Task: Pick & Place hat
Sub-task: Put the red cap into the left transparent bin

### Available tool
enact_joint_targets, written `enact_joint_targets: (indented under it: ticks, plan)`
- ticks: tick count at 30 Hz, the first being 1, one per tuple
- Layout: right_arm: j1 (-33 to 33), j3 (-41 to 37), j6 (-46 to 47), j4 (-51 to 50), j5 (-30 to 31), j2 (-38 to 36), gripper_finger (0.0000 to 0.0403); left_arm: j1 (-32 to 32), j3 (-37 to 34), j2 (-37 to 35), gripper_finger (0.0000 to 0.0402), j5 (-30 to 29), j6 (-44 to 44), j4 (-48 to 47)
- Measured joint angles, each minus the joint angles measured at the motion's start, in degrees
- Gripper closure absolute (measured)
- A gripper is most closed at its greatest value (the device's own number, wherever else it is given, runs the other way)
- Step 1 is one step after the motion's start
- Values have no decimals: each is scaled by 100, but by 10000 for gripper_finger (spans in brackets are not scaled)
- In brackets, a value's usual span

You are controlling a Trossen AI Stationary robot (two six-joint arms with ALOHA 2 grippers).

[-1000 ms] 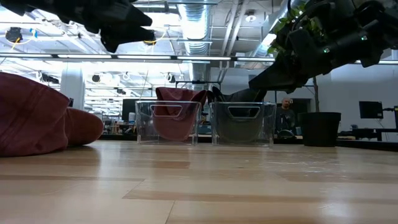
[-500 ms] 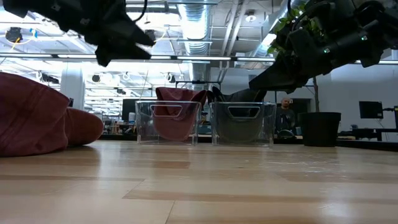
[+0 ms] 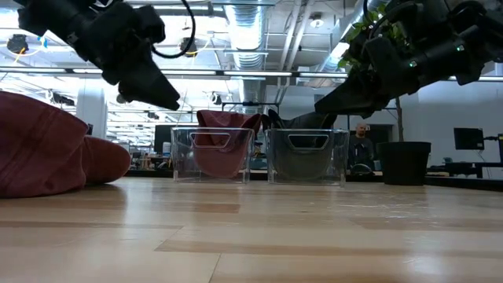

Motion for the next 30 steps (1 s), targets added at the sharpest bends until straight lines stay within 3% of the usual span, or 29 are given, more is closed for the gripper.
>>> enact_joint_targets:
  ticks: [8,16,22,30]
  plan:
    - [0,0,-1,-23,-4,0,311,1,-2,0,216,-78,1238,492]
    - [0,0,-5,-24,-17,0,311,1,6,-2,216,-85,869,463]
    - [7,0,-6,-87,-423,1,311,-70,665,-2,216,-97,-201,-1528]
    - [50,2,-2,-352,-507,2,311,-104,1661,-2,216,33,-2362,-3978]
